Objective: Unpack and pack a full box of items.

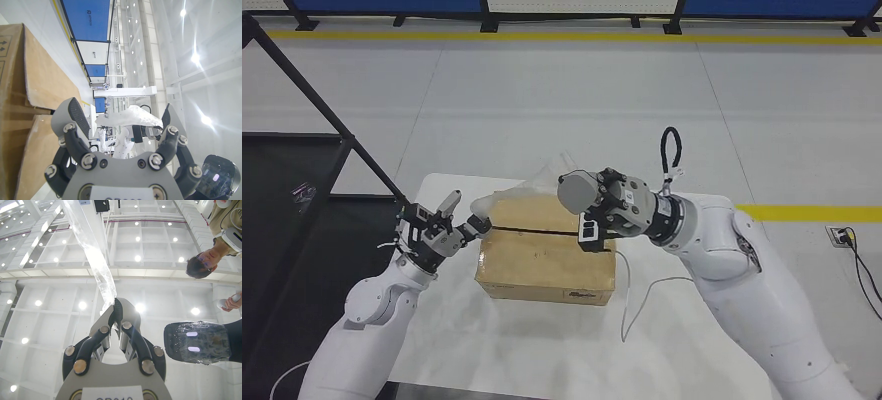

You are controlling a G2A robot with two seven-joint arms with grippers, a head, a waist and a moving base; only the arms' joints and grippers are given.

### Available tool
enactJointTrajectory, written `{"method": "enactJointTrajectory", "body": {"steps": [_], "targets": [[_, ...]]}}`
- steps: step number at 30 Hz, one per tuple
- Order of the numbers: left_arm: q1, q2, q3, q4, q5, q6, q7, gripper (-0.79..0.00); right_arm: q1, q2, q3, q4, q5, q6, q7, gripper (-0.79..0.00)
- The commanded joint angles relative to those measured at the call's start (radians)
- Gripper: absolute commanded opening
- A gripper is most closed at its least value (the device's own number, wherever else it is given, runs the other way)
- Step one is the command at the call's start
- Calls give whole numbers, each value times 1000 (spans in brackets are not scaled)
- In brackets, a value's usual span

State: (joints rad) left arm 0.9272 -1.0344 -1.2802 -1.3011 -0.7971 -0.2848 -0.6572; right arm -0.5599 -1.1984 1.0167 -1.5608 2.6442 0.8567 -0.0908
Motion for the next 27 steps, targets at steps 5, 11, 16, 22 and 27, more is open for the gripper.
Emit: {"method": "enactJointTrajectory", "body": {"steps": [5, 11, 16, 22, 27], "targets": [[2, -6, -18, -4, -38, -8, -21, 0, -9, -2, 6, -2, 9, -3, -20, -785], [15, -7, -57, -7, -88, 0, -56, 0, -25, 0, 23, -3, 24, -12, -53, -785], [28, -4, -97, -16, -114, 18, -87, 0, -35, 3, 34, 12, 49, -31, -113, -785], [34, -3, -128, -19, -115, 36, -96, 0, -36, 7, 36, 38, 128, -6, -189, -785], [29, -5, -120, -20, -85, 56, -112, 0, -35, 8, 43, 42, 149, -4, -212, -785]]}}
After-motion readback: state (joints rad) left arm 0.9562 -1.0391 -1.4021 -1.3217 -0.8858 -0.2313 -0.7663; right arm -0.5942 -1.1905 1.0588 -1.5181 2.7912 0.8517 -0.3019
